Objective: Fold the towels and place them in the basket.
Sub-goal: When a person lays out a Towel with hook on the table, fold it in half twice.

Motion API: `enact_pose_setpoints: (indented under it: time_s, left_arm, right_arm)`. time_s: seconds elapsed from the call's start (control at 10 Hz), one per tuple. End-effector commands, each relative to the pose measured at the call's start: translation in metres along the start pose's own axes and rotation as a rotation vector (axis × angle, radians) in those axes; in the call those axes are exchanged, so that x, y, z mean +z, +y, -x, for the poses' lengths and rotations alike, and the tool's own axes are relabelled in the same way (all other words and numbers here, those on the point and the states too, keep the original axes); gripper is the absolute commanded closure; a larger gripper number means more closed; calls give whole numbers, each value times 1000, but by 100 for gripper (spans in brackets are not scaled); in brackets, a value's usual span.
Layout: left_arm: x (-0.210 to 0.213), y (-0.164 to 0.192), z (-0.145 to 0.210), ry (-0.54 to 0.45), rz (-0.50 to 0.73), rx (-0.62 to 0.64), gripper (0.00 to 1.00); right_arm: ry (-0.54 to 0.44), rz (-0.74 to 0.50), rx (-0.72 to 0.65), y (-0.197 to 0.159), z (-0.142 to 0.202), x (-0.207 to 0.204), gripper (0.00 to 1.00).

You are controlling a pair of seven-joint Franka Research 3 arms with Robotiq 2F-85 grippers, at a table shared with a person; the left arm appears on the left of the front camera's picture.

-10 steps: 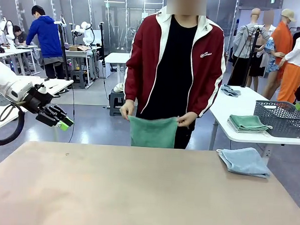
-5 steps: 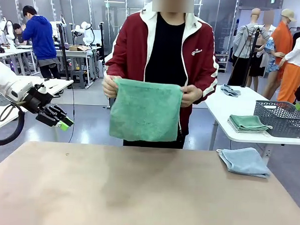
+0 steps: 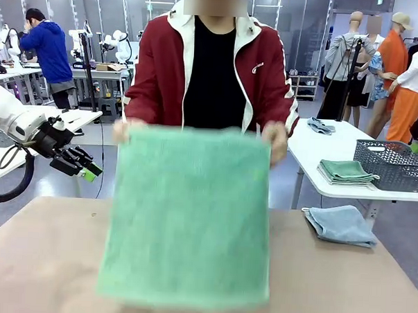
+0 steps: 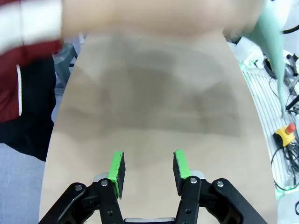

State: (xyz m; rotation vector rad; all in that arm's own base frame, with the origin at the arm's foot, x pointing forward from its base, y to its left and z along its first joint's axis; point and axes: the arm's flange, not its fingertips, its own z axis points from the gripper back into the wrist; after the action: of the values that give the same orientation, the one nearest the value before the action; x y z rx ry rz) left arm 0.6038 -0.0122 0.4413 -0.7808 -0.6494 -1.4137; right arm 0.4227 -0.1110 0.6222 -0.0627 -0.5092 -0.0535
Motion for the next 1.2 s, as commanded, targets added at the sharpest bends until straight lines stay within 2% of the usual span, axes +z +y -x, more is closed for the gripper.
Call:
enact_pose_setpoints:
  time_s: [0.0,0.9,1.1]
  left_arm:
    - [0,2,-1,-1,7,-10,46]
    - [0,0,0,0,0,0,45]
    - [9,-8,-14,32,-40,-92,45]
  right_arm:
    - [7,-19,15,-1,0,2,0]
    - [-2,-2,3,1,-1,2,0]
    - [-58,-63,159,18,-5,13,0]
